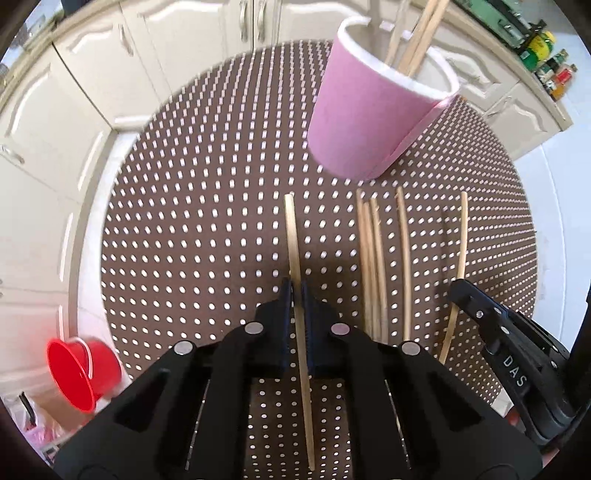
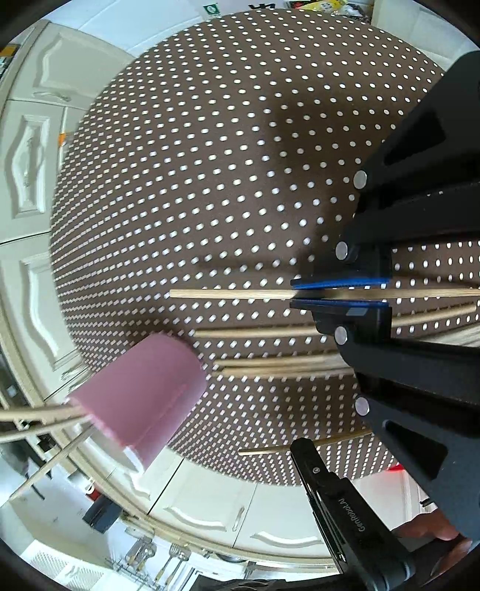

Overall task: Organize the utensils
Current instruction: 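Close the right gripper on a chopstick while the left gripper grasps another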

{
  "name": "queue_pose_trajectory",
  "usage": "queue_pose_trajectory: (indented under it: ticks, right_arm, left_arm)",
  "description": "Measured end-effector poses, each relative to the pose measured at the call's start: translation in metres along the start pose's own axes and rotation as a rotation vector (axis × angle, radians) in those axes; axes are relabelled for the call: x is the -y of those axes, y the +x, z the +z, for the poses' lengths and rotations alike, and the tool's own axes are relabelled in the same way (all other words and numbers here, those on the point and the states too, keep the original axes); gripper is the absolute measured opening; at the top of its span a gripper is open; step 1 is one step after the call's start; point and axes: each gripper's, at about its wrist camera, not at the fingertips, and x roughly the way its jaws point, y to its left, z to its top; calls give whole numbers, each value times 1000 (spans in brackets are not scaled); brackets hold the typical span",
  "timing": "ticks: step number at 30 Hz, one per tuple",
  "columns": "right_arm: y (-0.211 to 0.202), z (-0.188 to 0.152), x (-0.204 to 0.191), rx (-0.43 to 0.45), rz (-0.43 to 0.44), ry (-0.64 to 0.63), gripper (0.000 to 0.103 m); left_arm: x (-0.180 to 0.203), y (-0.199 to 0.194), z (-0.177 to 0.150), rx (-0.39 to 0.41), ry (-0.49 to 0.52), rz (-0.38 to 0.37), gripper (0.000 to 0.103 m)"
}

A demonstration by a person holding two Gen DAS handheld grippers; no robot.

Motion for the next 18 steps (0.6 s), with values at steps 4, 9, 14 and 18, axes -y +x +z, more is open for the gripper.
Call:
queue_pose_trajectory:
  ticks: [4,9,14,18]
  right_arm:
    - [-27,13,-8,86,12,-8,4]
    - [-55,27,-16,188,33,-14,5]
    - [-76,39,-25,266,48,-36,4]
    - [-79,43,-22,274,58,-36,4]
  left_arm:
    - [4,-27,5,80,3,-7,6]
    - [-7,-63,11,173,-4,-27,6]
    - [-6,-97,20,258,13,-43,6]
    - [-15,-87,16,214,21,-59,7]
